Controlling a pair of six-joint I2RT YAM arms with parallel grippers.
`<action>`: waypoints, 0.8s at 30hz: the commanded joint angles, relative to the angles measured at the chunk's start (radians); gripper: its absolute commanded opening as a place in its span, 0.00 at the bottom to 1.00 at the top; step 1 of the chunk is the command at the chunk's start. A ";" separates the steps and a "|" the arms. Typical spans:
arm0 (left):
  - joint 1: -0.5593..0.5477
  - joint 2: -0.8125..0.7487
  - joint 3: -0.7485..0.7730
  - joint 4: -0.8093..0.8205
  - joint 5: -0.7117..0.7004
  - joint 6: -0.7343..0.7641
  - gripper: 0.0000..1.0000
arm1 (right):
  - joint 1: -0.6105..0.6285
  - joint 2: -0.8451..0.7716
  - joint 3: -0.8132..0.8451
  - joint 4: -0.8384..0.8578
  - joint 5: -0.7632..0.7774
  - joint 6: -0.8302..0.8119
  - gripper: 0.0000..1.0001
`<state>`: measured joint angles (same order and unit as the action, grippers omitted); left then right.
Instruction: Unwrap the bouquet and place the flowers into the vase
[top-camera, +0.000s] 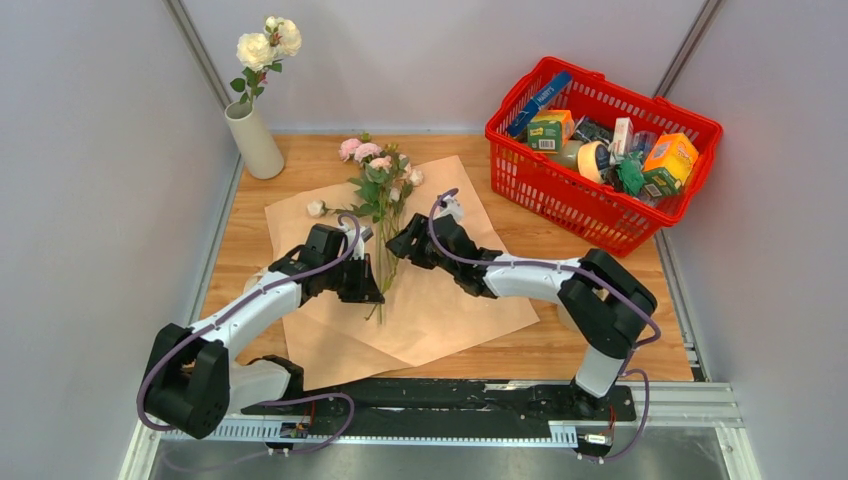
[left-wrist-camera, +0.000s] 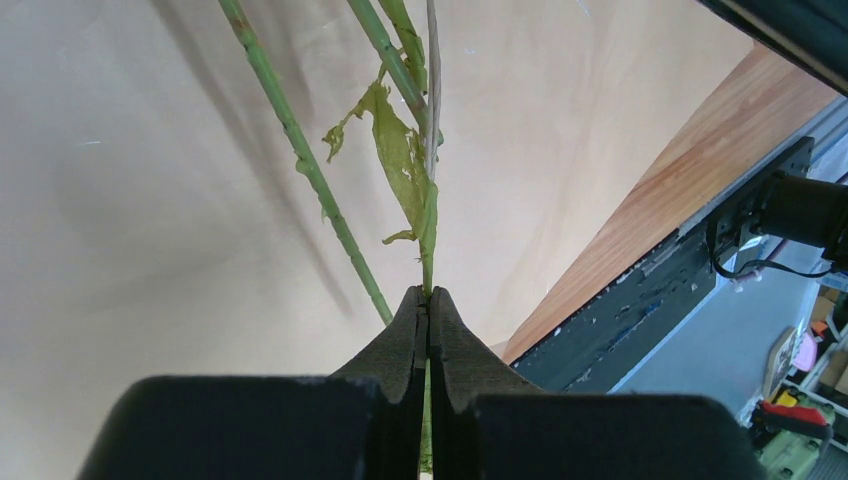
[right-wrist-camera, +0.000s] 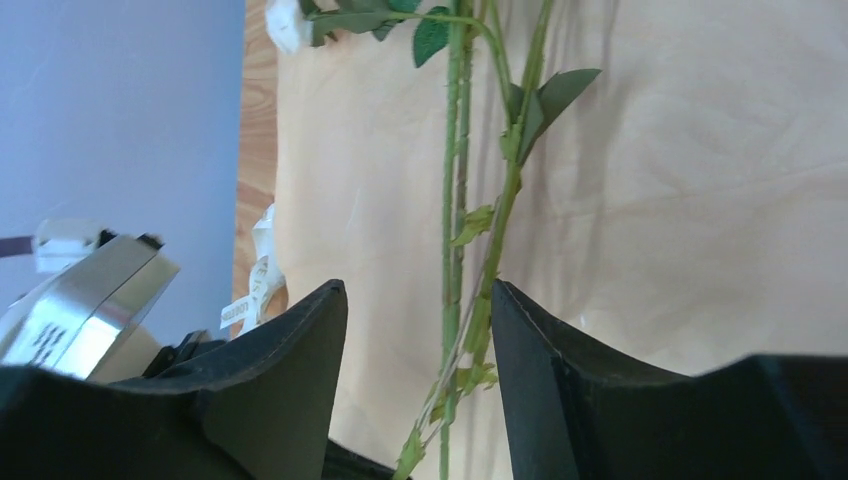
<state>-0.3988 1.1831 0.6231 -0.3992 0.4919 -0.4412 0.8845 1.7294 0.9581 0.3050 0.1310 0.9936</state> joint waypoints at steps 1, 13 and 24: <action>-0.005 -0.016 -0.006 0.029 0.011 0.009 0.00 | -0.018 0.070 0.056 -0.038 -0.001 0.045 0.56; -0.006 -0.019 -0.011 0.046 0.024 0.018 0.00 | -0.036 0.200 0.094 0.051 -0.088 0.178 0.43; -0.006 -0.016 -0.002 0.034 0.014 0.018 0.00 | -0.044 0.174 0.025 0.140 -0.050 0.192 0.00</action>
<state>-0.3992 1.1820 0.6086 -0.3912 0.4911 -0.4366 0.8513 1.9339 1.0134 0.3595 0.0547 1.1728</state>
